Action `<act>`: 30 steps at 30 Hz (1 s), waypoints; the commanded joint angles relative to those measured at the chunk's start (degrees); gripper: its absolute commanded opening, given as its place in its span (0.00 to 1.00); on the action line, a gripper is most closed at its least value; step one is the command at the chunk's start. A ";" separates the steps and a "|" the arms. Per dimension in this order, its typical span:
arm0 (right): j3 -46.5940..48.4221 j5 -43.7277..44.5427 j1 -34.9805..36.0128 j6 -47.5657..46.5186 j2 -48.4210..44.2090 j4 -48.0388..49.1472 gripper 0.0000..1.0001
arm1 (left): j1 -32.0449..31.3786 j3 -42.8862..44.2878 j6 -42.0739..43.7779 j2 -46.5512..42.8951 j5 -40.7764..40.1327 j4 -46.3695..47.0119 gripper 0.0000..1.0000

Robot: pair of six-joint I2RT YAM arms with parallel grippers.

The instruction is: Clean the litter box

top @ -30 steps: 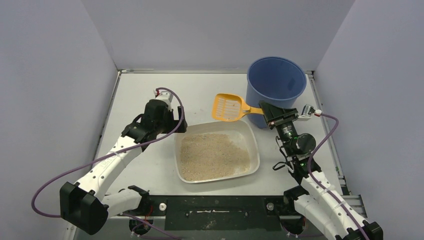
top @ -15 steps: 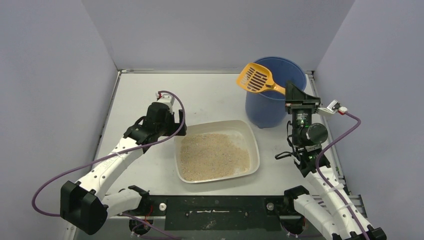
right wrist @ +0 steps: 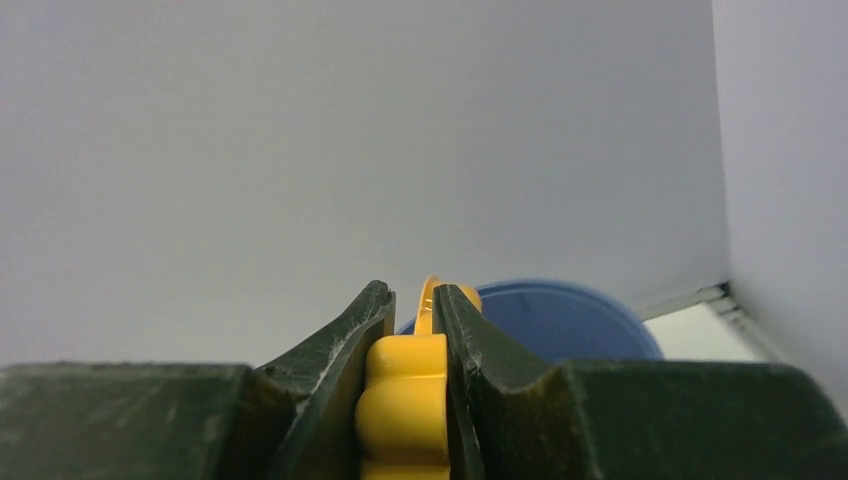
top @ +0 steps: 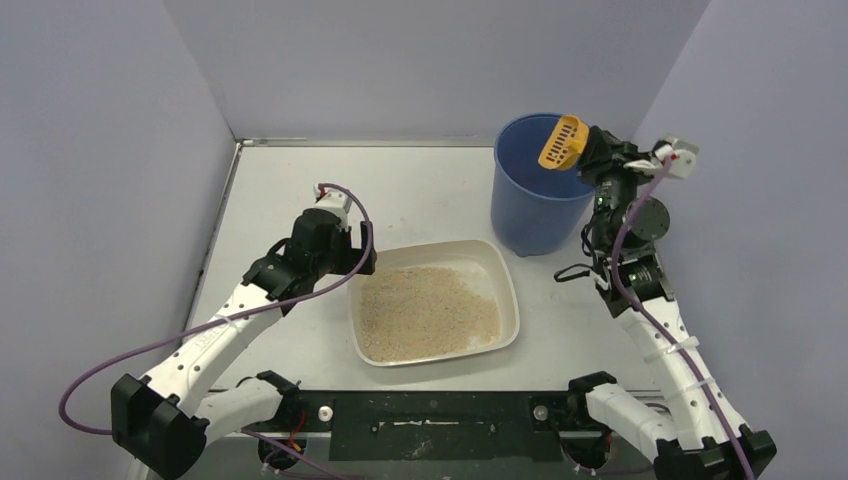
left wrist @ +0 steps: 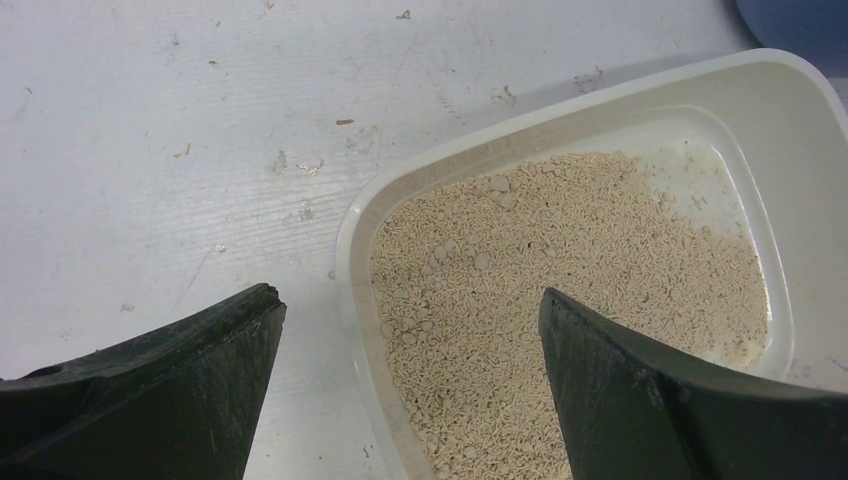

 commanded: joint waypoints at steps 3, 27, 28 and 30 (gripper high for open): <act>13.52 -11.78 -0.14 -36.30 8.65 -9.48 0.00 | -1.61 -0.15 0.58 -3.72 -1.04 1.74 0.97; 27.24 1.18 14.00 -64.05 20.59 -18.08 0.00 | -6.12 -0.93 0.91 -10.77 -3.68 1.20 0.97; 30.55 0.90 15.48 -63.67 21.49 -21.90 0.00 | -6.15 -0.78 0.89 -10.92 -3.72 1.14 0.97; 32.57 -1.86 16.24 -59.91 21.47 -24.55 0.00 | -6.23 -1.00 0.75 -11.23 -3.81 1.16 0.97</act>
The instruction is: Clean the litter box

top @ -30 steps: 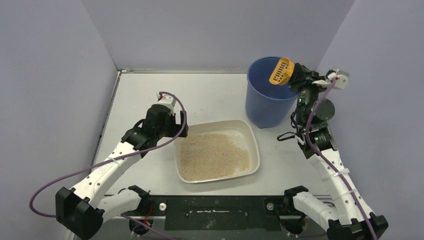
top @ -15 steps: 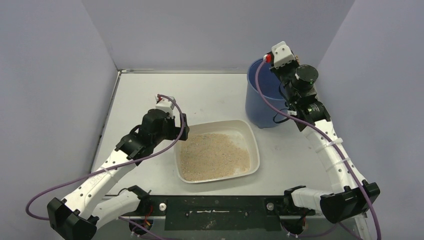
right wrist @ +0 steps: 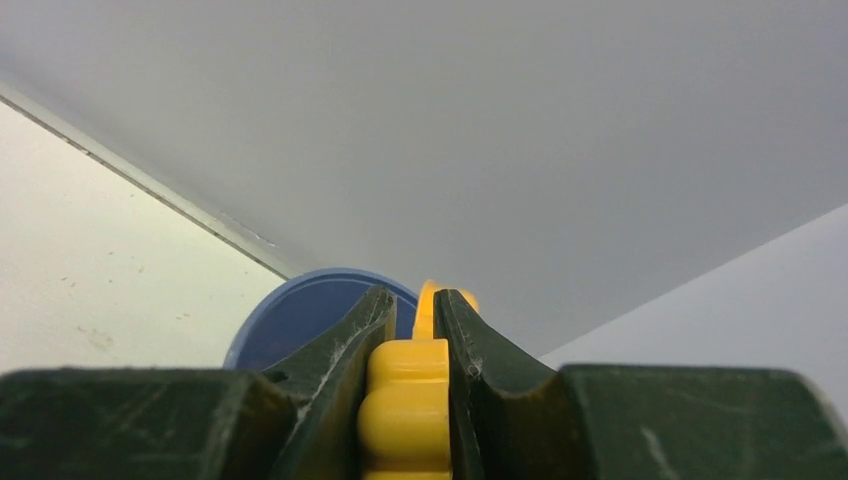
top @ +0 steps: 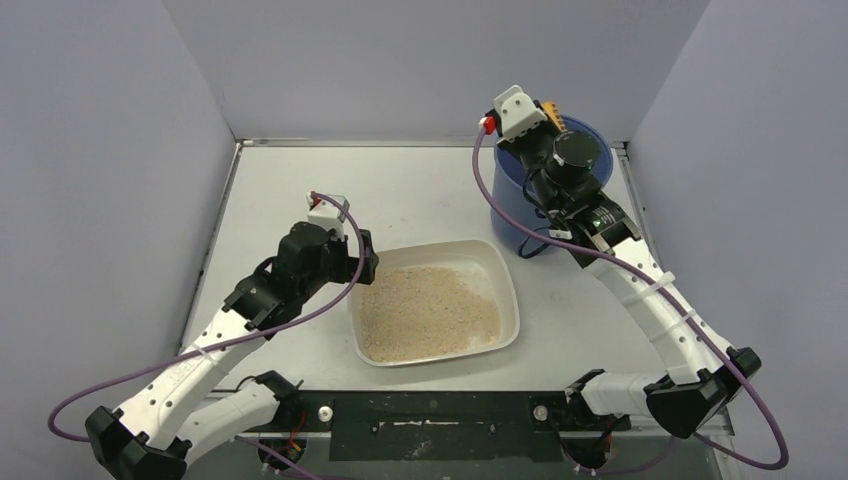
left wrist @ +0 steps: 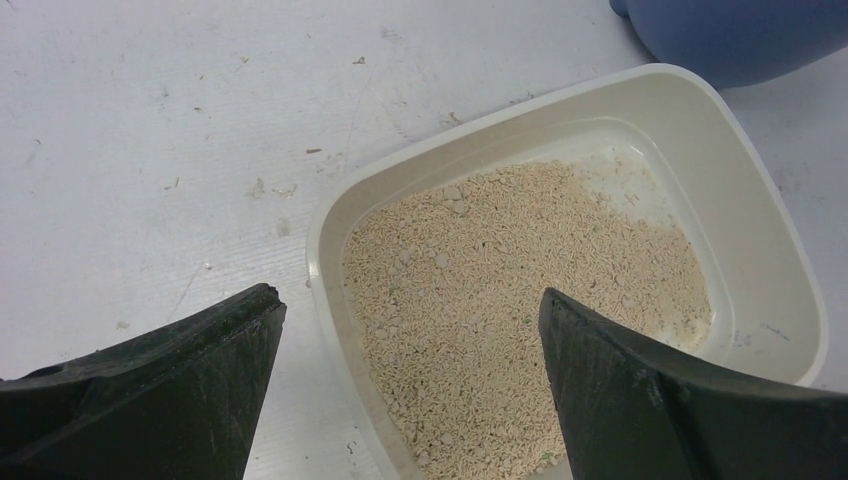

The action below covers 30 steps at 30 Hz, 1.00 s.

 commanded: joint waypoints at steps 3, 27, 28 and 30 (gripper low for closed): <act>1.98 3.58 3.44 3.24 -1.90 3.22 0.00 | -0.40 0.24 0.54 -1.79 -1.03 1.53 0.97; -21.68 -17.03 4.70 72.41 -26.57 -1.41 0.00 | -0.31 0.36 -0.14 -4.20 -4.38 0.78 0.97; -23.24 -17.14 4.70 73.98 -27.31 -1.61 0.00 | -0.31 0.25 -0.18 -4.26 -4.69 0.87 0.97; -26.13 -18.24 4.68 76.89 -28.09 -1.88 0.00 | -0.25 0.21 -0.18 -4.29 -5.17 0.89 0.97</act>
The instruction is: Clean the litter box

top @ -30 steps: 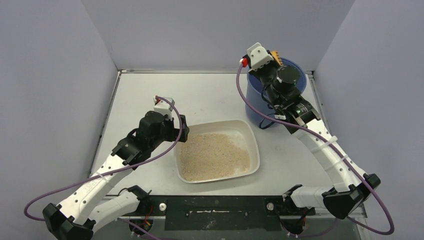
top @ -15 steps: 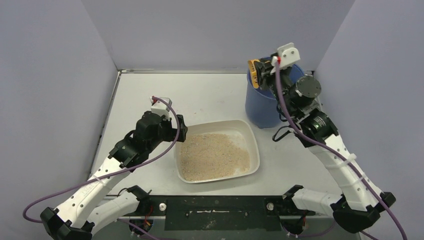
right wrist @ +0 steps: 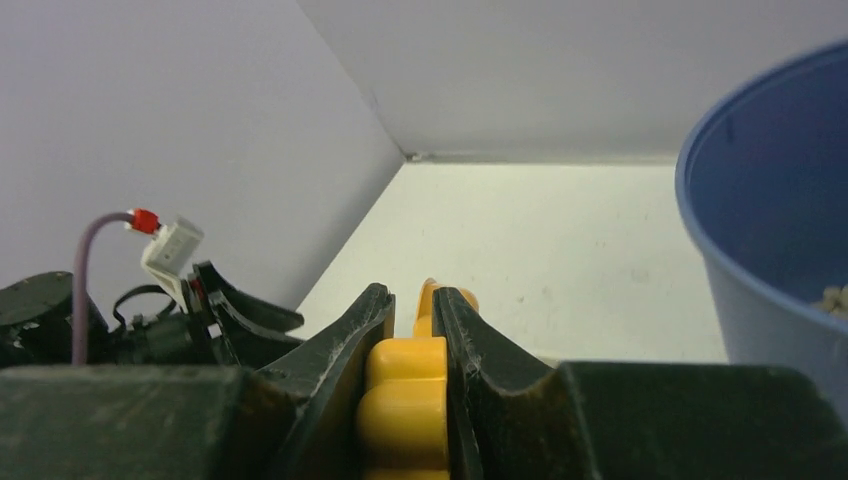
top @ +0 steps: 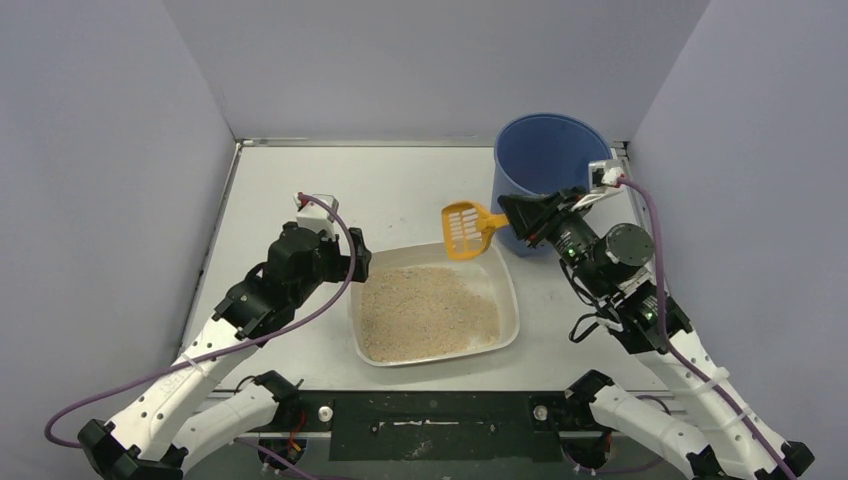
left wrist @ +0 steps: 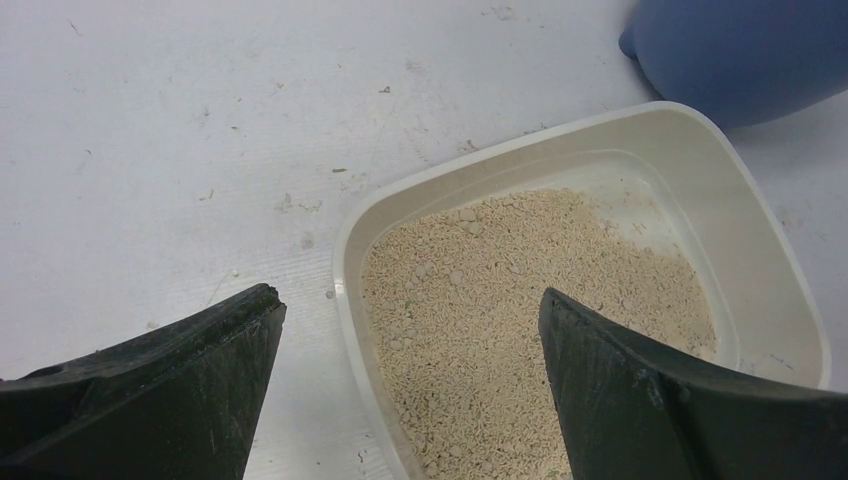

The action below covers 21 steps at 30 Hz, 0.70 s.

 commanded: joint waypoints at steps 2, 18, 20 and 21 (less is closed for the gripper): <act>-7.25 -3.85 0.27 13.00 -1.58 0.10 0.00 | -0.07 0.26 -0.07 -0.92 -2.31 1.06 0.97; -38.85 -5.59 0.61 39.39 7.35 38.29 0.00 | 2.36 0.00 -0.21 1.02 -1.40 1.29 0.97; -40.03 -4.48 0.87 39.86 9.70 41.23 0.00 | 2.64 -0.01 -0.20 1.26 -1.30 1.38 0.97; -40.57 -3.69 0.96 40.34 11.22 42.56 0.00 | 2.79 -0.01 -0.19 1.38 -1.16 1.39 0.97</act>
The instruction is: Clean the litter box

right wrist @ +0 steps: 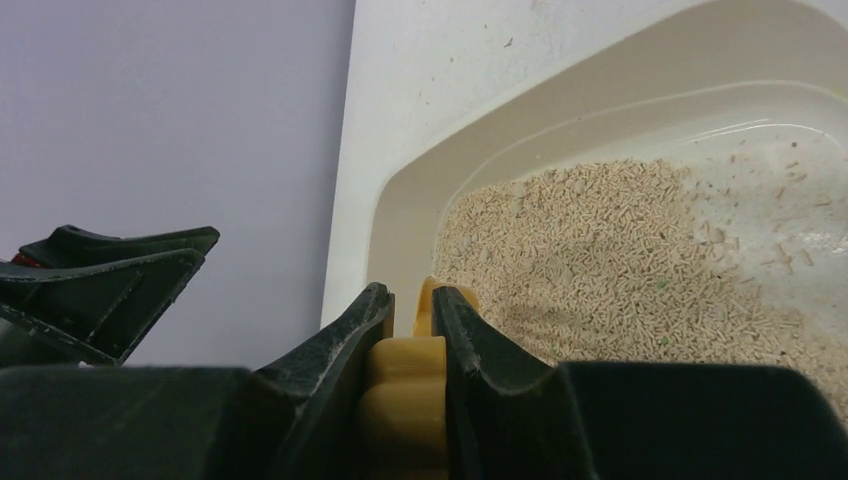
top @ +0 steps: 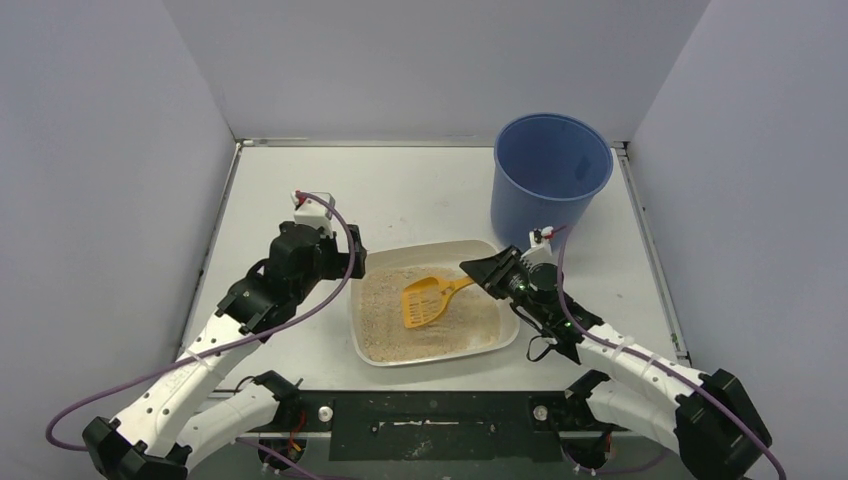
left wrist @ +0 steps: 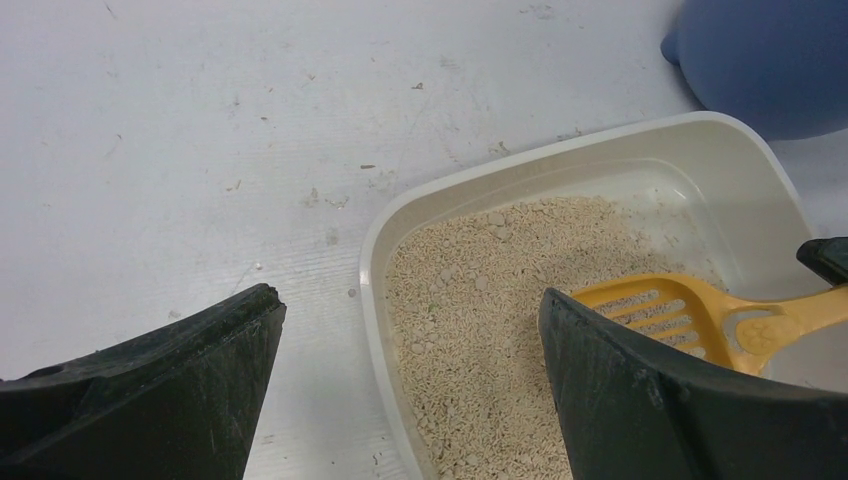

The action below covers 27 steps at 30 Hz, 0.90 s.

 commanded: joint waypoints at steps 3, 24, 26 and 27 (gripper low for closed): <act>-2.32 2.71 0.94 6.81 7.47 20.98 0.00 | 1.33 0.02 -0.16 0.85 1.03 1.63 0.97; 0.36 1.69 2.55 4.35 23.76 26.77 0.50 | 3.95 -0.16 -0.46 3.43 3.31 2.37 0.97; 0.02 2.66 2.45 3.62 21.60 24.44 0.53 | 3.96 -0.16 -0.47 3.24 3.31 2.28 0.97; 0.00 3.12 2.37 3.03 20.40 22.97 0.54 | 3.96 -0.20 -0.45 3.26 3.28 2.29 0.97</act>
